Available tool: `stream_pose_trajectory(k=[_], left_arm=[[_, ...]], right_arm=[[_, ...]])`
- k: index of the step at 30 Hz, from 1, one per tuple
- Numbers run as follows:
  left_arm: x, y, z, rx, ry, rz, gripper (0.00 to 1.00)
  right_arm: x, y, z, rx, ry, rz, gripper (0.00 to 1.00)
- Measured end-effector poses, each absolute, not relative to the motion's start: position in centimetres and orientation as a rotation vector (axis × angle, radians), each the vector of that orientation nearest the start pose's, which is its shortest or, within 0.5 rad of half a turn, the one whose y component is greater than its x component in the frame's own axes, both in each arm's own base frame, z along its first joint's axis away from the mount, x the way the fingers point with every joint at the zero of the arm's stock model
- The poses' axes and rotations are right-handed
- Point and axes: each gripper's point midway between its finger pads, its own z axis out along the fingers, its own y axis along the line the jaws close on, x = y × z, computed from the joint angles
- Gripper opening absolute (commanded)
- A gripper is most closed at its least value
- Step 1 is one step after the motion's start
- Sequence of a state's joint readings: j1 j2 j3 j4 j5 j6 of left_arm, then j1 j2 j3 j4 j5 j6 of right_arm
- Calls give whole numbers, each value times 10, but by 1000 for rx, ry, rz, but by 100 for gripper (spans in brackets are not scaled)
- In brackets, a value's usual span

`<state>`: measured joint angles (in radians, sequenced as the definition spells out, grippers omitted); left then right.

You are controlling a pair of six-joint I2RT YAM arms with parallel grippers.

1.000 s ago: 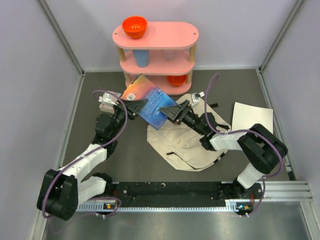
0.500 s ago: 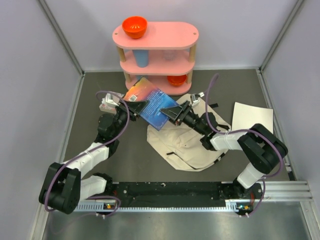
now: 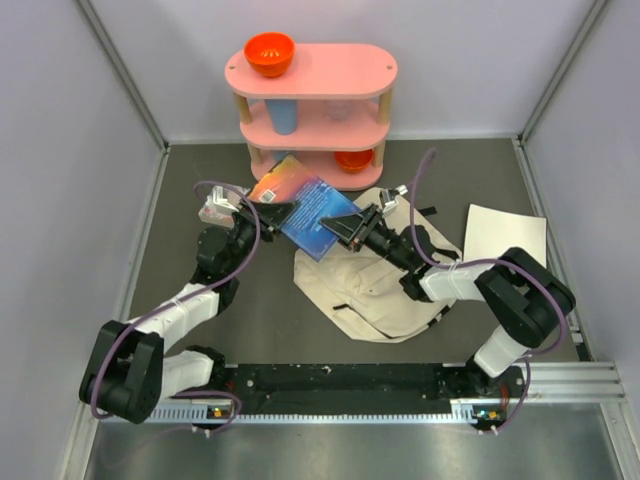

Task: Pack the student bag
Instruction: Pick up the book from the center of the board, then place the book in the student bag.

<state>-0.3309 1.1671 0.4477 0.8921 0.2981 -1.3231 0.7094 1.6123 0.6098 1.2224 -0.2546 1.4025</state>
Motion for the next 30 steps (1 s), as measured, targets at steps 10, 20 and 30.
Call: stream_pose_trajectory(k=[10,20,30], left_arm=[[312,-210,254,-414,1626,-1472,98],[302,-198,266,-163,1747,-1142,98],[283,-253,235,169,1952,-923,98]], right_arm=[[278,334,231,321,1650,1793,0],[267,238,257,304,1625,1265,0],[250,95,214,515,1727,496,0]])
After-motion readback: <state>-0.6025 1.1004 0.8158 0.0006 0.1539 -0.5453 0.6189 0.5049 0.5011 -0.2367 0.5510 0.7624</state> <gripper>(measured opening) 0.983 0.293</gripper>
